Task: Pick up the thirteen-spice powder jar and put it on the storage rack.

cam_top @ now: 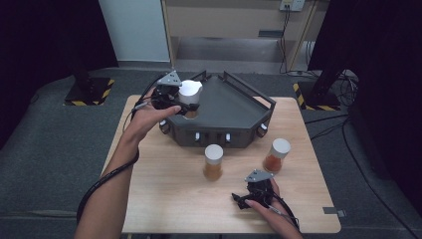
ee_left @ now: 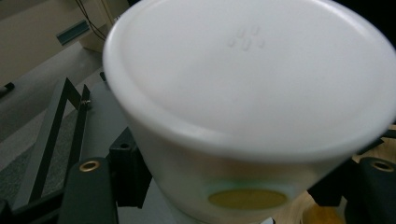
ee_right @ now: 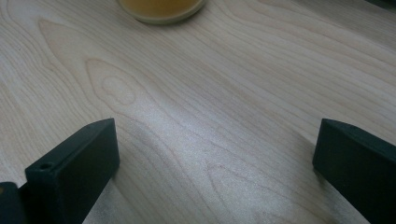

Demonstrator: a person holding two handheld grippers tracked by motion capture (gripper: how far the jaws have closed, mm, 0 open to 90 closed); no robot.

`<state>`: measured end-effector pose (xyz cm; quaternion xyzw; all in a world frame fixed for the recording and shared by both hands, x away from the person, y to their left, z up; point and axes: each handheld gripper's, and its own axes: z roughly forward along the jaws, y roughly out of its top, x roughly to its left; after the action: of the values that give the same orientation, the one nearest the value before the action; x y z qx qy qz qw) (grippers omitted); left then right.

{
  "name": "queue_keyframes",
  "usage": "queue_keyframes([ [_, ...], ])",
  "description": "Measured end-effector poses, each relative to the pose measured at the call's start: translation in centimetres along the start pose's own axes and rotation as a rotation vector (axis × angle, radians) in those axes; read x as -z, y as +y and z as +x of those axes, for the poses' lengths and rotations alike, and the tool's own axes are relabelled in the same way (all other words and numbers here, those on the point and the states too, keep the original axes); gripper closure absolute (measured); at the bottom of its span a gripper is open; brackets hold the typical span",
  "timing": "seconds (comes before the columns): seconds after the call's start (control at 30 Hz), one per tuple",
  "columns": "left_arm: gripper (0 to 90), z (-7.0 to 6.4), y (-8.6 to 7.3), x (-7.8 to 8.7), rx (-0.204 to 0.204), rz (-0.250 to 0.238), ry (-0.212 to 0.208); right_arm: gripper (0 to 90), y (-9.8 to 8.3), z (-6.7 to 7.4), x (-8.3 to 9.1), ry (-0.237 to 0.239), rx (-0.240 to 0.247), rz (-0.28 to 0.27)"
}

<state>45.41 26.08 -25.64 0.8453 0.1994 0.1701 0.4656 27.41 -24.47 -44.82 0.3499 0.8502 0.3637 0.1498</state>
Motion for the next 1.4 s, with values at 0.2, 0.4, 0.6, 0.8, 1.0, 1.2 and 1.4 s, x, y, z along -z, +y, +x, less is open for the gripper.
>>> queue_keyframes([
  [0.2, 29.3, 0.4, -0.1, -0.4, 0.01, 0.012, 0.004, 0.5, 0.0, 0.0, 0.0, 0.0, 0.0, 0.0],
  [0.4, 29.3, 0.9, -0.7, -0.9, 0.034, 0.014, 0.012, 0.5, 0.0, 0.0, 0.0, 0.0, -0.001, 0.0],
  [0.6, 29.3, 1.2, -1.8, -1.5, 0.068, 0.009, 0.025, 0.5, 0.0, 0.0, 0.0, 0.0, -0.001, 0.0],
  [0.8, 29.3, 1.5, -2.7, -2.0, 0.106, 0.003, 0.045, 0.5, 0.0, 0.0, 0.0, 0.0, -0.001, -0.001],
  [1.0, 29.3, 1.6, -2.9, -2.3, 0.11, 0.006, 0.059, 0.5, 0.0, 0.0, 0.0, 0.0, -0.001, -0.001],
  [1.2, 29.3, 1.7, -3.4, -2.4, 0.125, 0.011, 0.069, 0.5, 0.0, 0.0, 0.0, 0.001, -0.002, -0.001],
  [1.4, 29.3, 1.6, -3.8, -2.6, 0.122, 0.019, 0.073, 0.5, 0.0, 0.0, 0.0, 0.001, -0.002, 0.0],
])
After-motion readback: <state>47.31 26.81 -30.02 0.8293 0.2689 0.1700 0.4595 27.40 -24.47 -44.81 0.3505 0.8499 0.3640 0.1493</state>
